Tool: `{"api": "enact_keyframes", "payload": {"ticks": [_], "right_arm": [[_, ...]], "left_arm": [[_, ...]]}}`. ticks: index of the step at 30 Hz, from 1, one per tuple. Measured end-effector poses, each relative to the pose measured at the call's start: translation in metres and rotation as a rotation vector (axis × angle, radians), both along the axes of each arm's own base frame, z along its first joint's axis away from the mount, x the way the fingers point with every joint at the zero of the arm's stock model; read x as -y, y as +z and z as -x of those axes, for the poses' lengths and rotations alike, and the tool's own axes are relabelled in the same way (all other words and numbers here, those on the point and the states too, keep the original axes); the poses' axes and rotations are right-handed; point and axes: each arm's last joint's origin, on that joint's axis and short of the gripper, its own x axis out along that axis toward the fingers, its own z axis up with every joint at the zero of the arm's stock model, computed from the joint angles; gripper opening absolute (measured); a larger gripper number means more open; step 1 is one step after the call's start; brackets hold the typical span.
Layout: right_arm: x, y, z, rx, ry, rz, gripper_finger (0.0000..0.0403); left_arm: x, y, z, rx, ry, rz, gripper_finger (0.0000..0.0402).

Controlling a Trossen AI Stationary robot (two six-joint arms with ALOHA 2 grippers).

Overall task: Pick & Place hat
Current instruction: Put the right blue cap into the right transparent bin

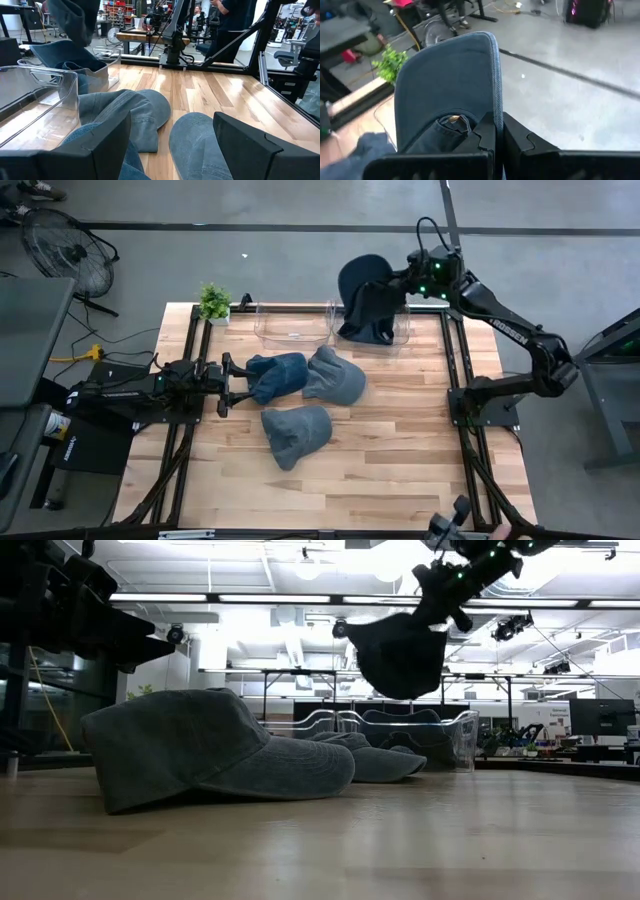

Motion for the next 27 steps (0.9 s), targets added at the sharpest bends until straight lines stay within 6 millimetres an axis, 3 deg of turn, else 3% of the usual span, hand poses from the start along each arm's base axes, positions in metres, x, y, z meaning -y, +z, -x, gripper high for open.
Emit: {"api": "enact_keyframes", "payload": {"ticks": [10, 18, 27], "right_arm": [[0.015, -0.022, -0.004, 0.059, -0.211, -0.199, 0.0002], [0.007, -0.076, -0.002, 0.229, -0.38, -0.316, 0.0002], [-0.006, -0.086, -0.01, 0.168, -0.429, -0.294, 0.0002]], "left_arm": [[0.0, 0.0, 0.0, 0.0, 0.0, 0.0, 0.028], [0.0, 0.0, 0.0, 0.0, 0.0, 0.0, 0.028], [0.0, 0.0, 0.0, 0.0, 0.0, 0.0, 0.028]]}}
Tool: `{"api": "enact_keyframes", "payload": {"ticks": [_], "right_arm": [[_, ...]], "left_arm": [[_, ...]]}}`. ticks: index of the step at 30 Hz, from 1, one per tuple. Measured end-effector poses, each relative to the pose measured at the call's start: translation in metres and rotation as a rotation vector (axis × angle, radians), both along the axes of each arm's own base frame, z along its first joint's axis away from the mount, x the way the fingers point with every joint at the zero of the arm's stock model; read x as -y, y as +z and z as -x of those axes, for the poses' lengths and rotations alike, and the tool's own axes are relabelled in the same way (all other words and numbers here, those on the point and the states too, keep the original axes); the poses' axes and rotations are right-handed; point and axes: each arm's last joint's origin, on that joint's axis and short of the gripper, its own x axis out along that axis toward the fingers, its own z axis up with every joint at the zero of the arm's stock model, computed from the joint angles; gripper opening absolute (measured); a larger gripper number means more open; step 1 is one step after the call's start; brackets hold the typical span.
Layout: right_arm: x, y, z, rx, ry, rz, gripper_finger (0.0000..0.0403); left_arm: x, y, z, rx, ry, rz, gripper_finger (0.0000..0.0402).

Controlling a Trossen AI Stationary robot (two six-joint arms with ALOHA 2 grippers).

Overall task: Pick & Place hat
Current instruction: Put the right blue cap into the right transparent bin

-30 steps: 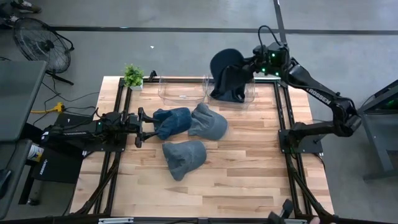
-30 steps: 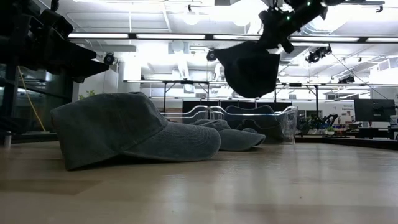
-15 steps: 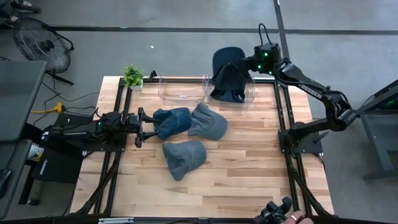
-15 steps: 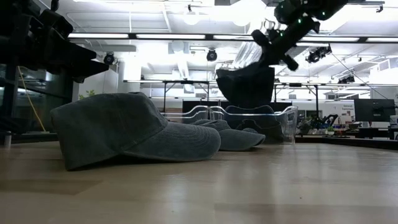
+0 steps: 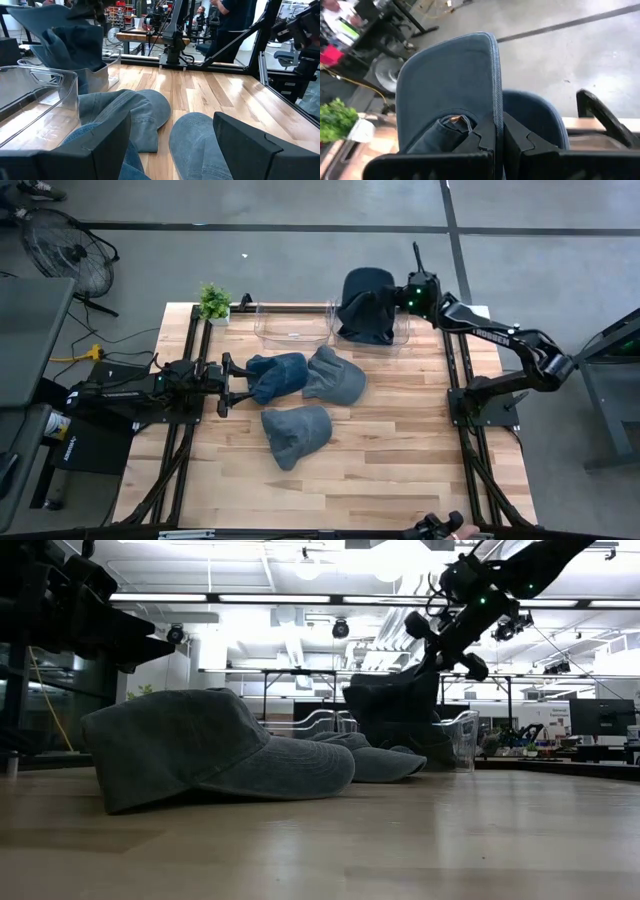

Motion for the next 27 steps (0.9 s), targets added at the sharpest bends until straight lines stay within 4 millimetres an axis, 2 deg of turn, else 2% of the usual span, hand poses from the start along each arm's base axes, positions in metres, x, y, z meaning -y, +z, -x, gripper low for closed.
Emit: {"api": "enact_keyframes", "payload": {"ticks": [7, 17, 27], "right_arm": [[-0.011, -0.007, -0.005, -0.056, -0.002, -0.057, 0.0002], [-0.013, -0.018, -0.003, -0.081, -0.044, -0.099, 0.0002], [0.002, -0.035, -0.013, -0.058, 0.01, -0.059, 0.0002]], "left_arm": [[0.0, 0.0, 0.0, 0.0, 0.0, 0.0, 0.028], [0.0, 0.0, 0.0, 0.0, 0.0, 0.0, 0.028], [0.0, 0.0, 0.0, 0.0, 0.0, 0.0, 0.028]]}}
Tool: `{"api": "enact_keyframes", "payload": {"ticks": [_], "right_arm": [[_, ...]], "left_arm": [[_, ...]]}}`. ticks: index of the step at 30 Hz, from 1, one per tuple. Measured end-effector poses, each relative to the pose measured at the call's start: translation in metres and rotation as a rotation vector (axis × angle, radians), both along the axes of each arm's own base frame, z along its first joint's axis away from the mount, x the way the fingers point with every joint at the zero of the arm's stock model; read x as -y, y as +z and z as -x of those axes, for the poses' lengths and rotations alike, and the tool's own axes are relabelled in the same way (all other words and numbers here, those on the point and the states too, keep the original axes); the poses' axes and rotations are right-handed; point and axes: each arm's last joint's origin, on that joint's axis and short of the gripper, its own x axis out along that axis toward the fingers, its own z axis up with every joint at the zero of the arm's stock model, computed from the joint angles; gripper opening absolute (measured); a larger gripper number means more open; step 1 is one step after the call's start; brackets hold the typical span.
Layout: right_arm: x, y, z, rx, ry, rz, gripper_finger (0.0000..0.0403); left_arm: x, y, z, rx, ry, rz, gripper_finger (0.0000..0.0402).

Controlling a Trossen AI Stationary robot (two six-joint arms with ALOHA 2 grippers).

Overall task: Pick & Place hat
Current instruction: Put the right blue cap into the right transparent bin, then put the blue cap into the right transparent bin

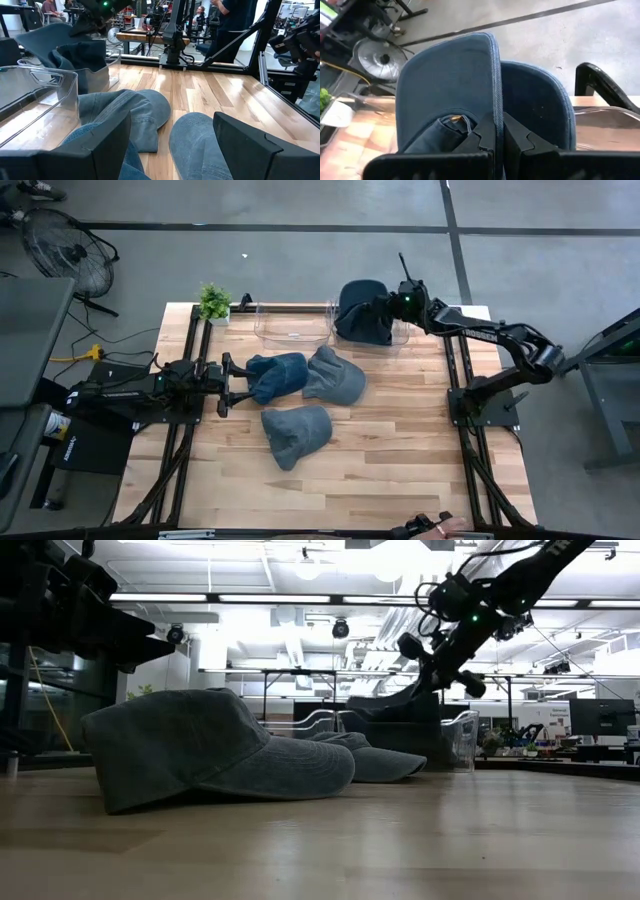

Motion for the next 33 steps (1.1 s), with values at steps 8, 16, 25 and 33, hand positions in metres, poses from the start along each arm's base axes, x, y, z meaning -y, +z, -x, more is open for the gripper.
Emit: {"api": "enact_keyframes", "payload": {"ticks": [8, 16, 25, 33], "right_arm": [[0.002, -0.006, -0.002, -0.089, 0.059, 0.033, 0.0014], [0.002, -0.006, -0.002, -0.1, 0.093, 0.039, 0.0064], [0.005, -0.007, 0.001, -0.106, 0.117, 0.035, 0.014], [0.008, -0.003, 0.008, -0.047, 0.185, 0.001, 0.0196]], "left_arm": [[0.0, 0.0, 0.0, 0.0, 0.0, 0.0, 0.028], [0.0, 0.0, 0.0, 0.0, 0.0, 0.0, 0.028], [0.0, 0.0, 0.0, 0.0, 0.0, 0.0, 0.028], [0.0, 0.0, 0.0, 0.0, 0.0, 0.0, 0.028]]}}
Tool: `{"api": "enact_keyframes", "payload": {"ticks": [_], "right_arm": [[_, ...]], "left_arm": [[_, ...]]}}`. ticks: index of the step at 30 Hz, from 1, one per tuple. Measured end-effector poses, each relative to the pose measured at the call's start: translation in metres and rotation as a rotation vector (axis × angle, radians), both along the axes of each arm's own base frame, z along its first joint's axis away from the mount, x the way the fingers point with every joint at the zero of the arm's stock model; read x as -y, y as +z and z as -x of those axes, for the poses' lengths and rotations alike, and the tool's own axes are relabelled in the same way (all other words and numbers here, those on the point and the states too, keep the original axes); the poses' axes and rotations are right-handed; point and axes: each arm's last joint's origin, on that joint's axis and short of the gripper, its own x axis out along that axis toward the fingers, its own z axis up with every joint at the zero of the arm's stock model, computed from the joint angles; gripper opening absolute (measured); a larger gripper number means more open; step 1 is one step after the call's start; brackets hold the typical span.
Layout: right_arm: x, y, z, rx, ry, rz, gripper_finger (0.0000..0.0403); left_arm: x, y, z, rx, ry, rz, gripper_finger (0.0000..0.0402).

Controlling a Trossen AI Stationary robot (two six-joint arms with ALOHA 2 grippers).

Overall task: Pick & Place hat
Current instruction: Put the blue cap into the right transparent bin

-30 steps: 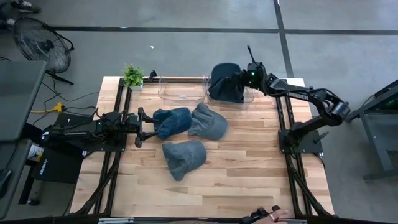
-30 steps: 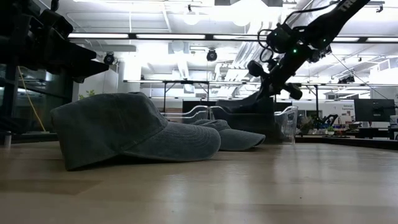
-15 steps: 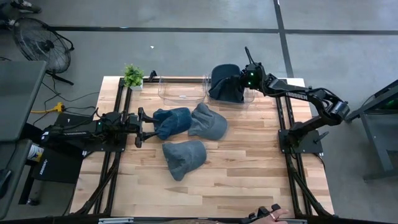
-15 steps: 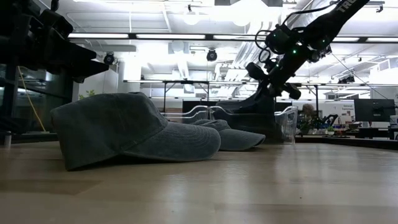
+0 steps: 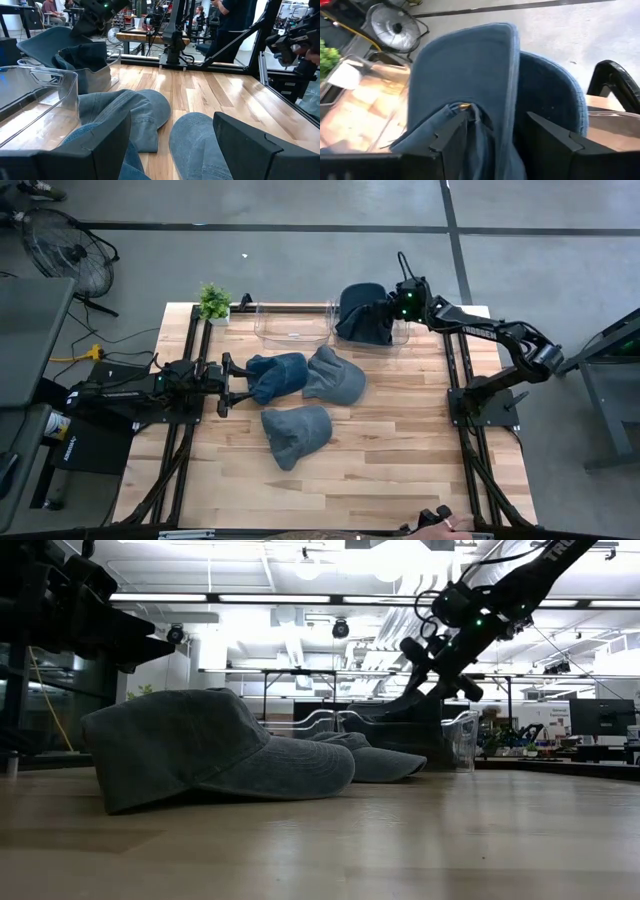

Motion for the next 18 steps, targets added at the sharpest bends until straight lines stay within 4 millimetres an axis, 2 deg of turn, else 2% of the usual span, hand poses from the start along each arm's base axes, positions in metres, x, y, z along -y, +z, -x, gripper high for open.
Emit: {"api": "enact_keyframes", "payload": {"ticks": [4, 11, 18], "right_arm": [[-0.006, 0.011, 0.009, -0.001, 0.025, -0.003, 0.0198], [-0.031, 0.034, 0.029, -0.076, 0.109, 0.015, 0.0199], [-0.058, 0.046, 0.039, -0.143, 0.344, 0.064, 0.0199]], "left_arm": [[0.0, 0.0, 0.0, 0.0, 0.0, 0.0, 0.028], [0.0, 0.0, 0.0, 0.0, 0.0, 0.0, 0.028], [0.0, 0.0, 0.0, 0.0, 0.0, 0.0, 0.028]]}}
